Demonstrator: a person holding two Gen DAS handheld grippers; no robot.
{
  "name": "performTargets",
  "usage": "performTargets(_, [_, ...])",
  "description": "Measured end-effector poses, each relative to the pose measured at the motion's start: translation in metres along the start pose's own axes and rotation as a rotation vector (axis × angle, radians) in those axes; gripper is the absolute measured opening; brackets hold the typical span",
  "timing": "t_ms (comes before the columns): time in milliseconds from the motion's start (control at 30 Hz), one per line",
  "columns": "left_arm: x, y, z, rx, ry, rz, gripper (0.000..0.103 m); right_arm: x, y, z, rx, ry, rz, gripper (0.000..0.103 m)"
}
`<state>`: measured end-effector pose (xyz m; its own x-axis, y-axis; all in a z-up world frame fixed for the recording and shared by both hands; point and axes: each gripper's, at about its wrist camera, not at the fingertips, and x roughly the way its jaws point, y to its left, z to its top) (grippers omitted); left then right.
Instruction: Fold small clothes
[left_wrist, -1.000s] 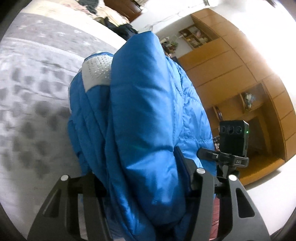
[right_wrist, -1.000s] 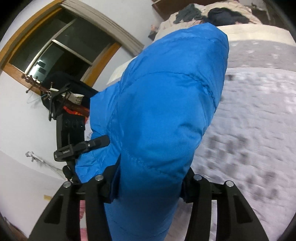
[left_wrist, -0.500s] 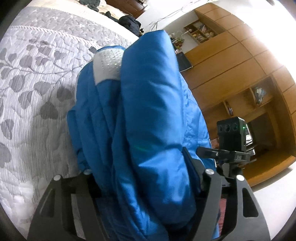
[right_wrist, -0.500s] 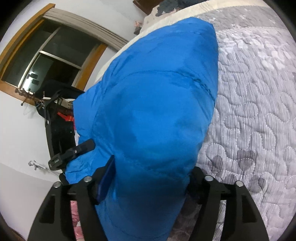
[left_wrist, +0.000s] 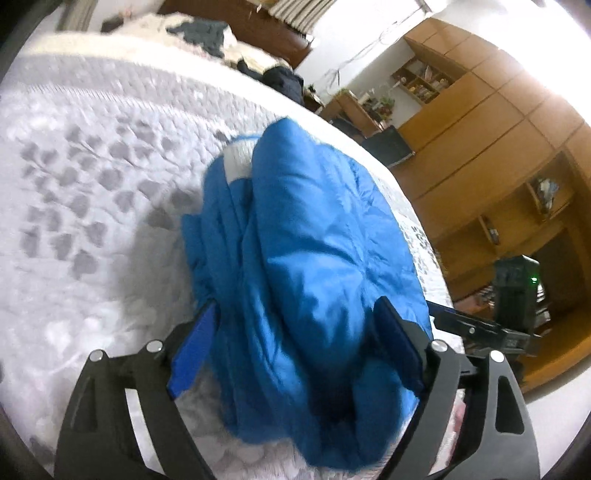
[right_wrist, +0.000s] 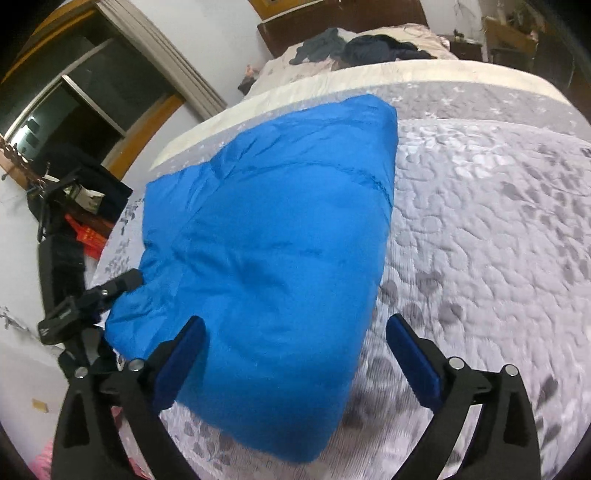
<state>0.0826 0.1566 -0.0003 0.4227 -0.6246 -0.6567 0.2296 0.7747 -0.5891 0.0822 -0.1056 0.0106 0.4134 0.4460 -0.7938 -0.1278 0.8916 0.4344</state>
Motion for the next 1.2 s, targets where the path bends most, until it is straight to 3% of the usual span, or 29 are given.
performTargets(167, [-0.038, -0.024, -0.012, 0.064, -0.070, 0.099, 0.090, -0.017, 0.025, -0.019, -0.014, -0.017, -0.106, 0.099])
performTargets(467, [-0.060, -0.046, -0.048, 0.089, -0.071, 0.289, 0.093, -0.024, 0.061, -0.050, -0.014, -0.021, -0.326, 0.099])
performTargets(667, [-0.069, -0.060, -0.066, 0.118, -0.080, 0.389, 0.095, -0.028, 0.077, -0.066, -0.015, -0.052, -0.353, 0.099])
performTargets(833, [-0.077, -0.064, -0.077, 0.119, -0.087, 0.415, 0.095, -0.031, 0.086, -0.074, -0.022, -0.060, -0.397, 0.099])
performTargets(967, [-0.080, -0.069, -0.084, 0.133, -0.107, 0.493, 0.097, -0.038, 0.090, -0.081, -0.020, -0.092, -0.429, 0.099])
performTargets(1200, [-0.082, -0.083, -0.097, 0.152, -0.126, 0.539, 0.098, -0.047, 0.092, -0.092, 0.007, -0.127, -0.468, 0.099])
